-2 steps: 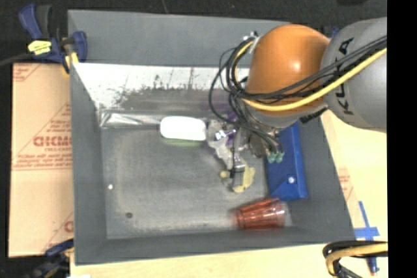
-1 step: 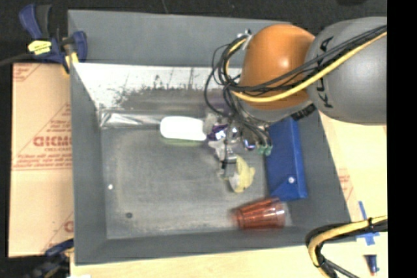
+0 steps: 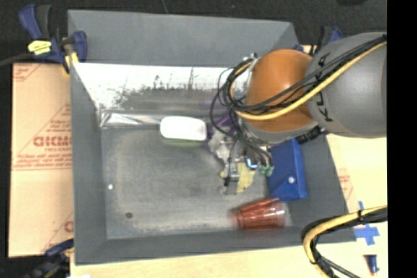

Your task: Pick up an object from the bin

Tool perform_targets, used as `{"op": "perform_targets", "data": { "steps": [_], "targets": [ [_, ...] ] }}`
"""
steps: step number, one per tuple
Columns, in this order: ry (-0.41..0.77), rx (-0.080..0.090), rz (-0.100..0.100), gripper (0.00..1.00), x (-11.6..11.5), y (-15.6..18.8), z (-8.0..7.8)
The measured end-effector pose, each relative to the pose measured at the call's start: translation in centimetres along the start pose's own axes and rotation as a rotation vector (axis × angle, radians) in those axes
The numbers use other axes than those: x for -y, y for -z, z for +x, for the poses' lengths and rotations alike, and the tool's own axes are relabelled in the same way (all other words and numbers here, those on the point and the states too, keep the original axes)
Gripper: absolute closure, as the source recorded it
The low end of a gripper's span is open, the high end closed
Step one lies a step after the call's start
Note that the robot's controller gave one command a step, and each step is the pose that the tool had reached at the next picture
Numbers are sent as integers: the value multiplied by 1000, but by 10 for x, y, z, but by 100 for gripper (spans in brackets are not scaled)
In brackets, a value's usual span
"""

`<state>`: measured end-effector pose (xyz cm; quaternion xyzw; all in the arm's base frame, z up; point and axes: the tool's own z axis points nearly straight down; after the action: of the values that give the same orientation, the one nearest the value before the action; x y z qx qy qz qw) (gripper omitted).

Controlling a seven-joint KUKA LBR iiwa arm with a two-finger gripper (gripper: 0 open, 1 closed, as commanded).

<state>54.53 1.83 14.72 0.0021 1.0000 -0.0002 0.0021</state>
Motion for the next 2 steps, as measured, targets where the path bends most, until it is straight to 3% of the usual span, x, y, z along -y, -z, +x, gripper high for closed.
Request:
{"op": "perform_targets", "data": {
  "steps": [1,2],
  "targets": [
    [223,12,-2,0,8,-30,-60],
    [108,12,-6,0,67,-54,-56]
  ]
}}
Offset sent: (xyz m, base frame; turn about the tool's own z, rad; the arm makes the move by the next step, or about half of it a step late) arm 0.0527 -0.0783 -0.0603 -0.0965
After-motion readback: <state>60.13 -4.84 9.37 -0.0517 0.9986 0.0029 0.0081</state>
